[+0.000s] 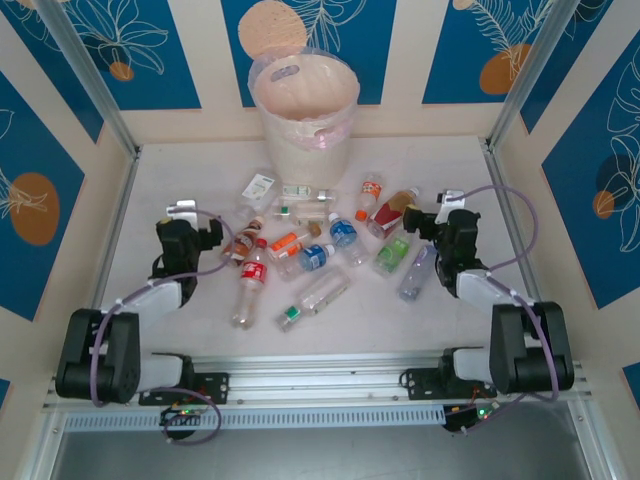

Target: Put the plastic bottles in the bin

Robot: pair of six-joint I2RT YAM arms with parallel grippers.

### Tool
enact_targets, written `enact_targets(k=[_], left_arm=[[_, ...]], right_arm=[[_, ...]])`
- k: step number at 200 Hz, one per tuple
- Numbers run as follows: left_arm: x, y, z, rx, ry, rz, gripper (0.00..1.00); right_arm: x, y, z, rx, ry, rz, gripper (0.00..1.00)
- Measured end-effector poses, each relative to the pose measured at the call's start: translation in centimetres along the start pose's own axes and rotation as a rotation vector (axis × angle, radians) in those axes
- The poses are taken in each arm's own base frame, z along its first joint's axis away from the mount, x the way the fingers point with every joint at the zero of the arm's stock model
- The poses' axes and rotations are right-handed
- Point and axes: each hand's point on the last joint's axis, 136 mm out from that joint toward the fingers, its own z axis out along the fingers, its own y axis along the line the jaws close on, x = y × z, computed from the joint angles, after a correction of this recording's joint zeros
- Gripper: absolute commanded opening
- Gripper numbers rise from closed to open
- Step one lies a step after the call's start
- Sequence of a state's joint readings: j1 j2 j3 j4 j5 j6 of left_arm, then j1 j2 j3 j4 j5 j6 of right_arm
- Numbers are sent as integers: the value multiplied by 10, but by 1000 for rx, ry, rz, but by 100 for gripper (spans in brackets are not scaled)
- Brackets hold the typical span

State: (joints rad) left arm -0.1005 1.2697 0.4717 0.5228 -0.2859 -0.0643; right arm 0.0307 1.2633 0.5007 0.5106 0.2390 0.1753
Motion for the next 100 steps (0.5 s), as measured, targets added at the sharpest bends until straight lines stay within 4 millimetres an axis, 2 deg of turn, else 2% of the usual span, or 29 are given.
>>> enact_targets(k=[26,50,66,100], left_arm=[[-16,6,-7,-31,28,-87,100],[-27,8,-20,-28,41,-187,100],[-32,6,-30,-5,37,-244,100],[-43,7,-49,23,3,-325,100]], right_arm=[[-24,-2,-11,37,22,129,99],[-24,-8,-18,99,109,255,100],[-6,-14,-25,151,208,327,99],[51,-24,-48,287,462,448,99]])
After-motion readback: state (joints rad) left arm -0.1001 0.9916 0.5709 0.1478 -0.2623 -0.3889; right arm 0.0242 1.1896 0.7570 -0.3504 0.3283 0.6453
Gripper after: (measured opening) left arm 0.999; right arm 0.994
